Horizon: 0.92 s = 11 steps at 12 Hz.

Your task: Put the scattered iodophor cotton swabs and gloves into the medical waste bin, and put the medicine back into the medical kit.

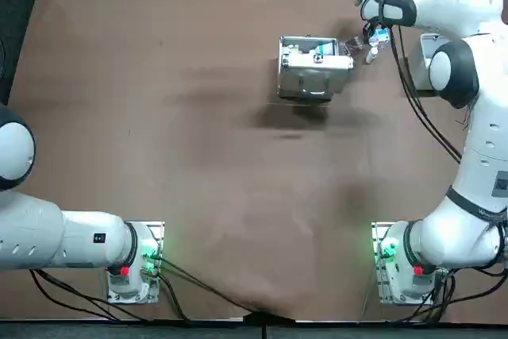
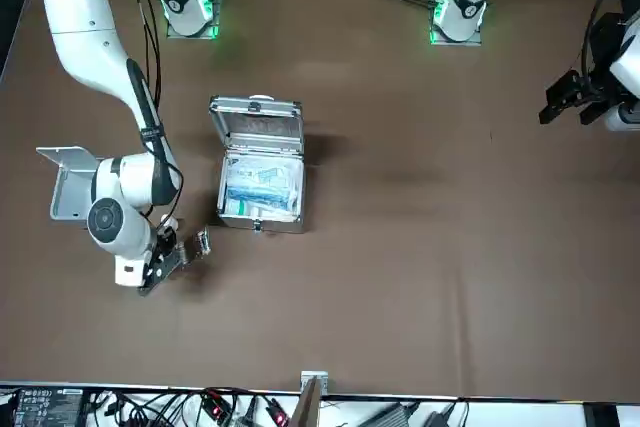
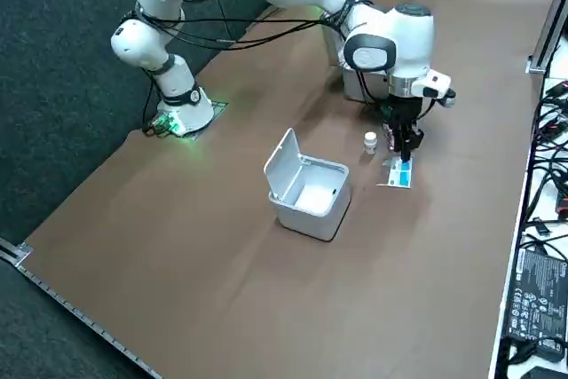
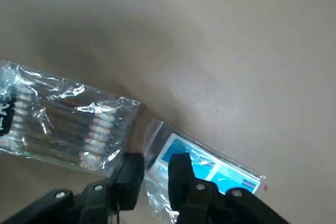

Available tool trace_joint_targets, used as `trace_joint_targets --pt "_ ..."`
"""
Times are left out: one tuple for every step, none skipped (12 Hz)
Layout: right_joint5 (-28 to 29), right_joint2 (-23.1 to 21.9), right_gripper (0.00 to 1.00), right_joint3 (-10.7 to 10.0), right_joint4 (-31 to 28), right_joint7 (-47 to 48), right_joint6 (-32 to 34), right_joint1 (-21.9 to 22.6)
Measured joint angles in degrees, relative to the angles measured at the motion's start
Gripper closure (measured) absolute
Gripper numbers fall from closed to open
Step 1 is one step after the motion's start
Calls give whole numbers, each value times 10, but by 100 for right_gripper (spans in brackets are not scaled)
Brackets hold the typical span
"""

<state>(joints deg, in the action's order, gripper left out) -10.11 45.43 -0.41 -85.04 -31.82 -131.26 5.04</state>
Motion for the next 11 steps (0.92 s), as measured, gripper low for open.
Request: trace_joint_targets --pt "0 0 66 0 0 0 0 0" --pt "0 0 67 0 0 0 0 0" --pt "0 0 70 0 1 0 0 0" --pt "0 0 70 0 1 0 0 0" --pt "0 0 78 0 2 0 0 0" --pt "0 0 79 0 3 0 0 0" --pt "0 0 81 0 3 0 1 0" --pt "0 0 81 -1 3 0 1 0" --pt "0 0 84 -1 3 0 2 0" --pt "0 0 85 -1 3 0 4 0" --pt "0 1 86 -1 3 -1 7 -1"
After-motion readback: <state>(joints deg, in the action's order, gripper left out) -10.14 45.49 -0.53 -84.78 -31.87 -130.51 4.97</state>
